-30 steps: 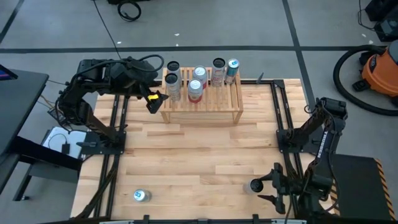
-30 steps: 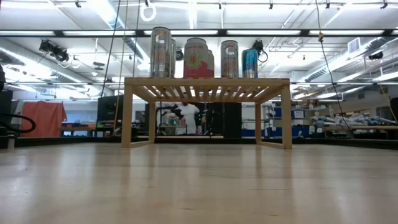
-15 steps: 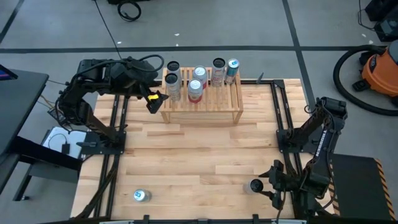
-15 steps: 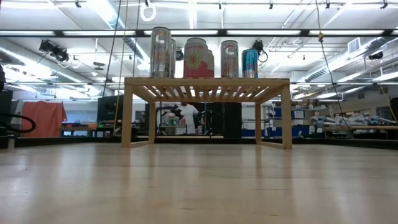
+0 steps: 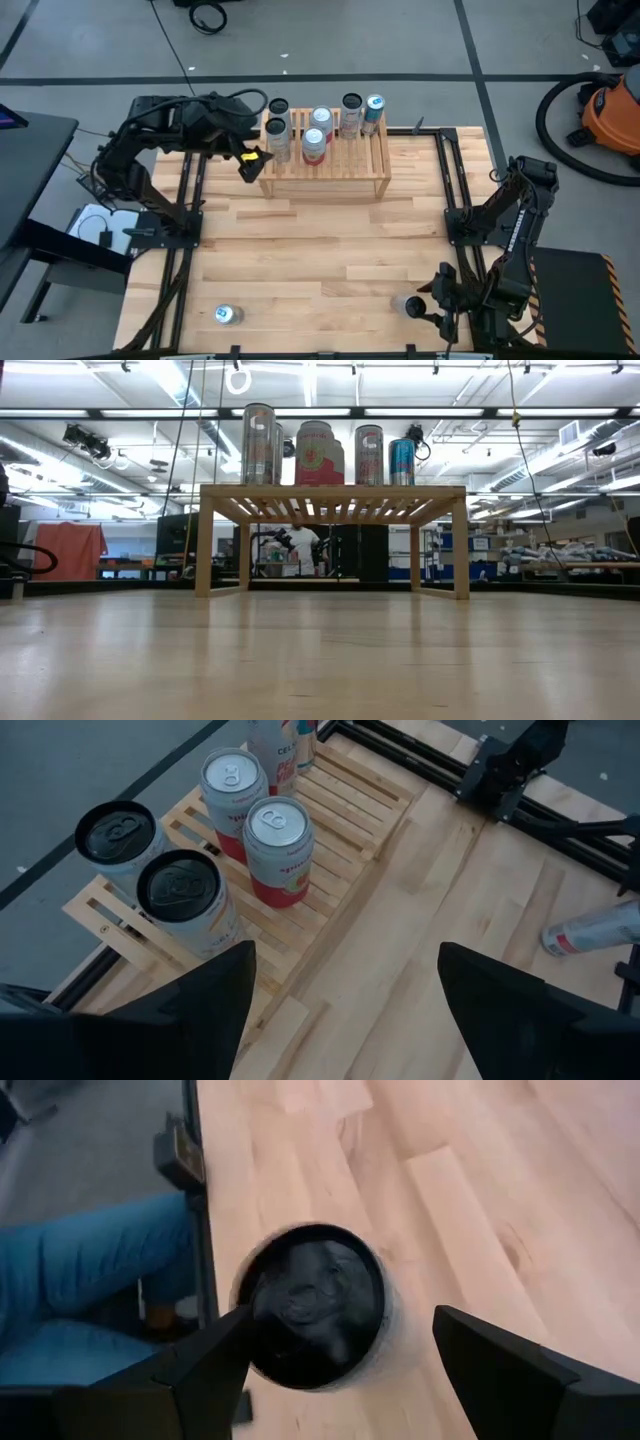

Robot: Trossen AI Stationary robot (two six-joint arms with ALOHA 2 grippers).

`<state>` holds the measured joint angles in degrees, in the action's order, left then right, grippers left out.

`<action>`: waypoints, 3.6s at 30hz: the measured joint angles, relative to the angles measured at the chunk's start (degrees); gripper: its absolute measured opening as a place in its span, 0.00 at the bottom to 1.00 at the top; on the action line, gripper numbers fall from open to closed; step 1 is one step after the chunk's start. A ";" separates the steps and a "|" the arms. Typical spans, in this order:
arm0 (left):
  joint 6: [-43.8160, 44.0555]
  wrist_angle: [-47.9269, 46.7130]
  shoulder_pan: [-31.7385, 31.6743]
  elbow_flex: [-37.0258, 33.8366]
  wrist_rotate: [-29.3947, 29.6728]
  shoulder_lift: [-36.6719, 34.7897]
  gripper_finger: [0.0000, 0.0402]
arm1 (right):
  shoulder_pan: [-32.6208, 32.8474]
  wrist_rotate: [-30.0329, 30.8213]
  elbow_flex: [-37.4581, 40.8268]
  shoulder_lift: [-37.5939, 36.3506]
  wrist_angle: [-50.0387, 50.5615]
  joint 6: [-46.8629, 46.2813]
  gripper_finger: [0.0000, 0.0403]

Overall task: Place canned beverage on shelf
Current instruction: Put the white pink soda can on the shelf aligned with the other white pink soda can

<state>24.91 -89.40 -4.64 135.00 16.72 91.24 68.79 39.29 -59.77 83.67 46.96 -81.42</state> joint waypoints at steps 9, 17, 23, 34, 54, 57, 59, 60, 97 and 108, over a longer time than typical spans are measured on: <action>-0.07 0.25 -0.06 -0.07 -0.04 1.75 0.79 | -1.70 3.96 0.09 0.06 0.72 1.87 0.79; -1.96 -0.01 -0.04 -0.02 -0.04 2.32 0.79 | -3.50 4.18 0.07 -0.22 -0.14 2.15 0.79; -1.55 -0.03 -0.04 -0.02 -0.04 2.30 0.79 | -3.65 3.45 -2.84 -2.28 -1.10 2.15 0.79; -1.52 -0.03 -0.04 -0.02 -0.06 2.30 0.79 | -3.19 -2.30 -3.04 -0.40 1.42 0.01 0.79; -1.51 -0.05 -0.04 -0.02 -0.06 2.25 0.79 | -3.48 -2.98 -1.57 3.97 -0.91 -2.23 0.79; -1.51 -0.05 -0.04 -0.02 -0.06 2.25 0.79 | -3.77 -3.00 -1.57 4.99 -0.98 -1.53 0.79; -1.51 -0.05 -0.04 -0.02 -0.06 2.25 0.79 | -4.10 -2.98 -1.55 5.60 -1.09 -1.04 0.79; -1.51 -0.05 -0.04 -0.02 -0.06 2.25 0.79 | -4.38 -3.08 -1.54 5.82 -1.19 -1.01 0.79; -1.46 -0.05 -0.02 -0.02 -0.06 2.25 0.79 | -7.10 4.29 5.18 6.22 -12.50 0.49 0.78; -1.53 -0.05 -0.02 -0.02 -0.06 2.25 0.79 | -9.10 3.96 4.84 6.23 -14.20 1.98 0.65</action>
<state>23.38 -89.45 -4.67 134.98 16.67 93.49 59.69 43.26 -54.92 89.90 32.76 -79.44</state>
